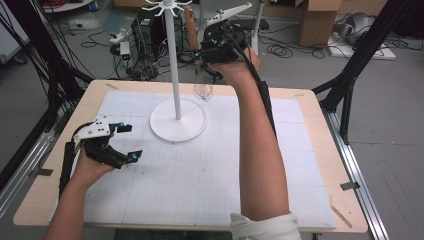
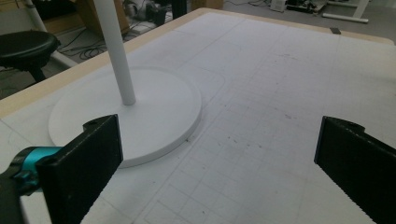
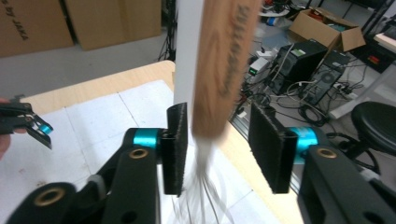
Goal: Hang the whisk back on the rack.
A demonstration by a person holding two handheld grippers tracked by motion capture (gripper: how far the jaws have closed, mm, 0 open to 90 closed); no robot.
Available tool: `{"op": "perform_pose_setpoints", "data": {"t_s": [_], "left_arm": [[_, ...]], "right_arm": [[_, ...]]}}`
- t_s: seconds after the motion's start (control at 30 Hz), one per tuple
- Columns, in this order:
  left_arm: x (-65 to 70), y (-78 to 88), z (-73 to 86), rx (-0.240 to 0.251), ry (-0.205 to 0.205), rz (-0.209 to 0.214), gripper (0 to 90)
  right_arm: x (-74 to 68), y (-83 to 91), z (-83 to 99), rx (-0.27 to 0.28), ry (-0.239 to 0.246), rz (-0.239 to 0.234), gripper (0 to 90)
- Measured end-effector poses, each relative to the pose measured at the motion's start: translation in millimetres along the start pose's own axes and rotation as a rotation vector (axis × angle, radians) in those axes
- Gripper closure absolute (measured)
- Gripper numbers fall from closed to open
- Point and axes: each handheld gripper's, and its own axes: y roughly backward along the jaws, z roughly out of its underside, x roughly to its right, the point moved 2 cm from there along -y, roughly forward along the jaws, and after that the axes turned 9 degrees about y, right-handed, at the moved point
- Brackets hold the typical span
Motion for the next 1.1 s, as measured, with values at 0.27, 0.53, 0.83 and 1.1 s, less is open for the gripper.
{"op": "perform_pose_setpoints", "data": {"t_s": [0.27,0.53,0.83,1.1], "left_arm": [[0.4,-0.3,0.0,0.003,0.0,-0.002,1.6],[1.2,-2.1,0.4,-0.002,0.002,0.002,1.6],[2.8,-4.1,0.7,-0.015,-0.006,0.005,1.6],[2.8,-4.9,1.1,-0.02,-0.005,0.008,1.7]], "right_arm": [[-6.1,7.5,8.3,0.014,0.021,-0.025,50.1],[-14.1,21.3,24.1,0.012,0.051,-0.039,43.8],[-19.1,37.4,42.5,0.049,0.049,-0.04,39.7],[-24.8,43.5,55.4,0.078,0.042,-0.048,36.1]]}}
